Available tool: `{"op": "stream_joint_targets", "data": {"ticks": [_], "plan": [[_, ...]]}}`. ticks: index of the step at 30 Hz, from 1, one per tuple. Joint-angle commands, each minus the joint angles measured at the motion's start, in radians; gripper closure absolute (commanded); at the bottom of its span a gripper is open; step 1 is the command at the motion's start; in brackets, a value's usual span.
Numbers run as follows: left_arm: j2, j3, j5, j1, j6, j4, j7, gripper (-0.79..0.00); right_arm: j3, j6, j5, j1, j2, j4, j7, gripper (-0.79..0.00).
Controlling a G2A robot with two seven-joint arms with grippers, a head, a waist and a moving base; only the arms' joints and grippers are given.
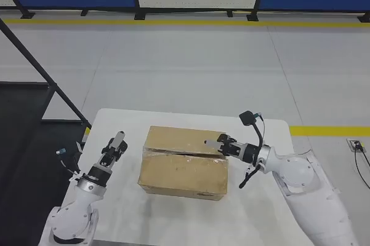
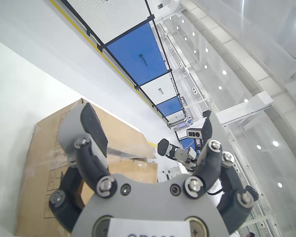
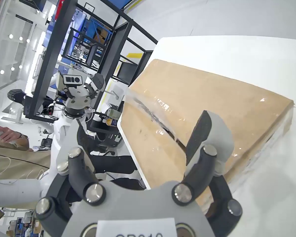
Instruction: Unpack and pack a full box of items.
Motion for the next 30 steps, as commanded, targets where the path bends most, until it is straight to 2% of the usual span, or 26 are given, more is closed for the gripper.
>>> {"op": "stream_joint_targets", "data": {"ticks": [1,5,9,12,15,16,18,19,21,23,30], "plan": [[0.000,0.004,-0.003,-0.001,0.003,0.004,0.000,-0.785,0.000,0.000,0.000,0.000,0.000,0.000,-0.001,-0.785],[0.000,0.026,0.006,-0.023,0.019,0.018,-0.004,-0.785,-0.010,-0.029,-0.034,-0.013,0.000,-0.017,-0.023,-0.785],[0.001,0.045,0.023,-0.044,0.031,0.024,-0.003,-0.785,-0.048,-0.152,-0.253,-0.018,0.008,-0.066,-0.032,-0.785],[0.001,0.054,0.025,-0.052,0.034,0.026,-0.002,-0.785,-0.058,-0.155,-0.375,-0.018,0.012,-0.080,-0.058,-0.785],[0.002,0.057,0.027,-0.053,0.035,0.026,0.000,-0.785,-0.071,-0.131,-0.460,-0.014,0.013,-0.095,-0.063,-0.622],[0.002,0.057,0.026,-0.053,0.034,0.026,0.002,-0.785,-0.078,-0.130,-0.474,-0.013,0.013,-0.100,-0.067,-0.597],[0.002,0.058,0.025,-0.052,0.035,0.027,0.003,-0.785,-0.087,-0.115,-0.511,-0.007,0.012,-0.101,-0.072,-0.600],[0.003,0.058,0.025,-0.052,0.036,0.027,0.005,-0.785,-0.097,-0.099,-0.539,0.000,0.011,-0.102,-0.066,-0.554],[0.003,0.058,0.026,-0.051,0.038,0.024,0.007,-0.785,-0.120,-0.055,-0.591,0.015,0.007,-0.105,-0.061,-0.400],[0.004,0.058,0.025,-0.049,0.037,0.022,0.011,-0.785,-0.137,-0.040,-0.608,0.028,0.004,-0.104,-0.053,-0.366],[0.005,0.061,0.023,-0.044,0.032,0.024,0.020,-0.785,-0.151,-0.012,-0.633,0.041,0.001,-0.105,-0.025,-0.166]]}}
